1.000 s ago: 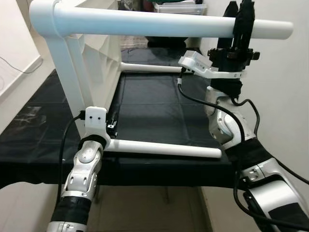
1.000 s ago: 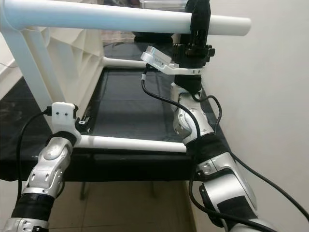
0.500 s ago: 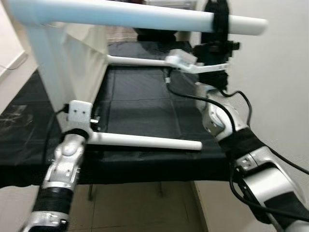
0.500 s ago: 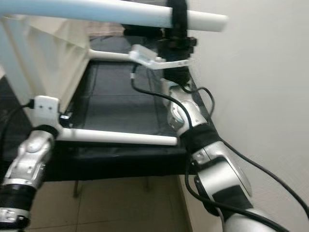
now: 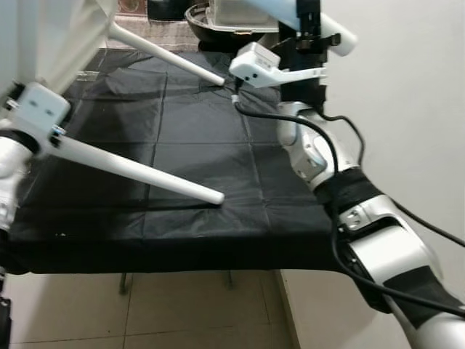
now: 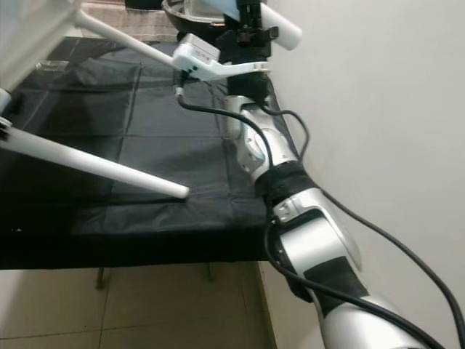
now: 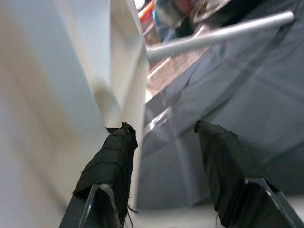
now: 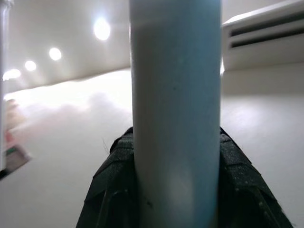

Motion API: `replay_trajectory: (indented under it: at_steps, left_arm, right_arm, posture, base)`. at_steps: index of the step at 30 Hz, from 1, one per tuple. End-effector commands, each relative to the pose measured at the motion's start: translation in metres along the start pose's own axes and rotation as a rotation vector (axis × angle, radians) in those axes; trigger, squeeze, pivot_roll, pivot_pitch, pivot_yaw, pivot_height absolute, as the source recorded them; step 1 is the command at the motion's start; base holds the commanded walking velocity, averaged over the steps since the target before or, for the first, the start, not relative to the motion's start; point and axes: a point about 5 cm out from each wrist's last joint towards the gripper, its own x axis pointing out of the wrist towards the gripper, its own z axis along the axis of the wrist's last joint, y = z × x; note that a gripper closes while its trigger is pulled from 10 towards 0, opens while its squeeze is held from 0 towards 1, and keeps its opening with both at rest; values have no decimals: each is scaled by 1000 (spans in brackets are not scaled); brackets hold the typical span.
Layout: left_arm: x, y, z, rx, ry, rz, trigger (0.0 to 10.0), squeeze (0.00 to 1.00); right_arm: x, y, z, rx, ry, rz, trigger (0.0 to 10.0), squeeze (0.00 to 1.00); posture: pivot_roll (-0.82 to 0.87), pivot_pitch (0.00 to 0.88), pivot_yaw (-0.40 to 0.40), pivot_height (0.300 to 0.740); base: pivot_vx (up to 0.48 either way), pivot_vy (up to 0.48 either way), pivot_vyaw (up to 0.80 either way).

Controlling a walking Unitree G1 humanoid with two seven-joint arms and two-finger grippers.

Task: Building children table

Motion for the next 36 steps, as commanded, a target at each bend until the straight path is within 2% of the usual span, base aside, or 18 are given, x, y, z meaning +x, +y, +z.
replay_trajectory:
  at_steps: [1,6,7,9,10,11,12,15,17,21,22,23,25,26,29,33,34,36]
  left_arm:
    - [-6,46,-6,48,67,130,10000,0]
    - [5,55,15,107,16,110,10000,0]
    - [16,59,34,134,-38,88,10000,0]
    - [26,60,51,161,-86,67,10000,0]
    - [26,60,51,161,-86,67,10000,0]
    - [33,60,64,178,-120,55,10000,0]
    - [33,60,64,178,-120,55,10000,0]
    - [41,60,82,197,-162,51,10000,0]
    - [46,58,91,197,-184,51,10000,0]
    - [51,55,100,190,-204,48,10000,0]
    - [52,48,101,178,-217,30,10000,0]
    - [52,48,101,178,-217,30,10000,0]
    - [54,32,100,146,-247,-11,10000,0]
    - [54,32,100,146,-247,-11,10000,0]
    - [55,-5,95,124,-292,-117,10000,0]
    - [54,-19,93,114,-311,-160,10000,0]
    - [52,-38,91,103,-328,-225,10000,0]
    - [44,-73,87,77,-363,-334,10000,0]
  right_arm:
    - [-9,-2,-52,-21,276,29,0,0]
    - [-18,7,-66,42,426,104,0,0]
    - [-34,18,-79,129,597,181,0,0]
    - [-52,28,-89,232,766,243,0,0]
    - [-52,28,-89,232,766,243,0,0]
    - [-65,35,-95,314,890,277,0,0]
    - [-65,35,-95,314,890,277,0,0]
    - [-87,45,-100,453,1102,322,0,0]
    - [-98,50,-102,509,1191,340,0,0]
    - [-107,55,-101,560,1260,359,0,0]
    - [-116,60,-98,620,1336,381,0,0]
    - [-116,60,-98,620,1336,381,0,0]
    - [-130,68,-92,697,1432,418,0,0]
    - [-130,68,-92,697,1432,418,0,0]
    - [-141,75,-83,758,1492,458,0,0]
    - [-145,78,-80,790,1522,472,0,0]
    - [-146,80,-75,807,1530,496,0,0]
    - [-149,84,-69,833,1552,524,10000,0]
  posture:
    - [117,109,-38,740]
    - [122,110,-38,740]
    - [126,108,-36,740]
    - [128,109,-31,740]
    - [128,109,-31,740]
    - [127,109,-31,740]
    - [127,109,-31,740]
    - [127,112,-28,740]
    - [131,113,-24,740]
    - [133,113,-19,740]
    - [130,115,-15,740]
    - [130,115,-15,740]
    - [128,118,-17,740]
    - [128,118,-17,740]
    - [123,119,-24,740]
    - [123,119,-24,740]
    - [123,119,-25,740]
    - [123,120,-28,740]
  base:
    - [0,0,0]
    - [0,0,0]
    - [0,0,0]
    - [0,0,0]
    - [0,0,0]
    - [0,0,0]
    - [0,0,0]
    - [0,0,0]
    - [0,0,0]
    - [0,0,0]
    - [0,0,0]
    - [0,0,0]
    - [0,0,0]
    - [0,0,0]
    - [0,0,0]
    - [0,0,0]
    - [0,0,0]
    - [0,0,0]
